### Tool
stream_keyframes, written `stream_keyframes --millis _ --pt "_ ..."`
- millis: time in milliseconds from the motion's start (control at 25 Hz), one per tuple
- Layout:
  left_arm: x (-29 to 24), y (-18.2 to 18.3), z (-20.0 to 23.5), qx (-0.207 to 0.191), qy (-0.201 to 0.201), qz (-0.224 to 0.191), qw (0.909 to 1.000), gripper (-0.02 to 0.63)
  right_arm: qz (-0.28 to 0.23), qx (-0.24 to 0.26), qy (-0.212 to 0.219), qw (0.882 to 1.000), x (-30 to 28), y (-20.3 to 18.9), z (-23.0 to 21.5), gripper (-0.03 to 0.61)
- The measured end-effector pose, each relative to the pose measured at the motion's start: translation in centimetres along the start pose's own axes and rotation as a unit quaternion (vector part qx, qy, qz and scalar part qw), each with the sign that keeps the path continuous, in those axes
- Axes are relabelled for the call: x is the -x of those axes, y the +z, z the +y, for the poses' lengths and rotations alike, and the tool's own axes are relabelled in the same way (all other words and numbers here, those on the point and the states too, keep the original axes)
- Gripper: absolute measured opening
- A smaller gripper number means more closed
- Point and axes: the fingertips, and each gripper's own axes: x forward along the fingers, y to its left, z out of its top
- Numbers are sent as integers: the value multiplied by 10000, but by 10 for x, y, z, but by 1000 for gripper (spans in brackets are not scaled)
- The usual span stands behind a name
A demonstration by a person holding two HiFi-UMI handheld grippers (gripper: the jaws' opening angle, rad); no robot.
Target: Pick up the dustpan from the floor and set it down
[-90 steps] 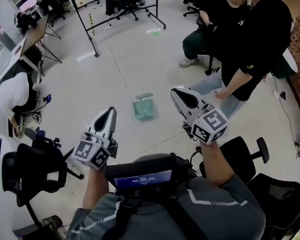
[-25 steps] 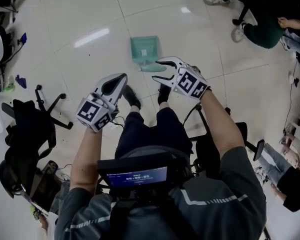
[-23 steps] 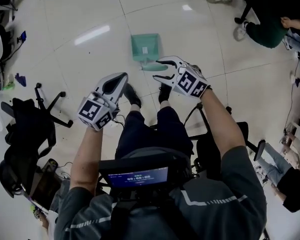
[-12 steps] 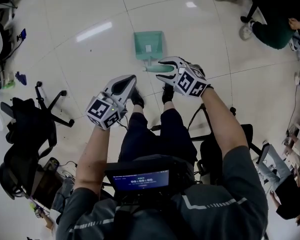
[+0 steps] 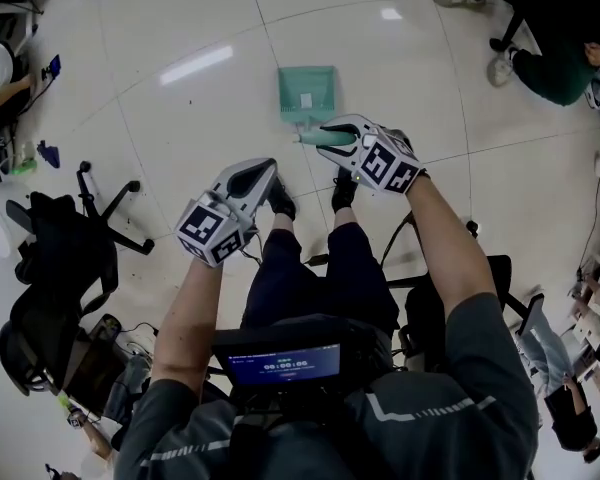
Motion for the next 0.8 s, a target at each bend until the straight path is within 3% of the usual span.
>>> stream_keyframes --millis 160,320,480,800 --pt "16 39 -4 -81 199 -316 9993 21 -123 -22 -5 9999 15 31 -7 161" --pt "45 103 -12 -245 343 -662 9969 21 -410 -12 137 9991 52 102 -6 161" --pt "91 163 -51 -472 321 -767 9954 21 -767 -67 129 9969 120 186 14 161" --pt "183 274 -139 -818 289 -1464 9854 20 -1331 371 10 9904 241 332 77 161"
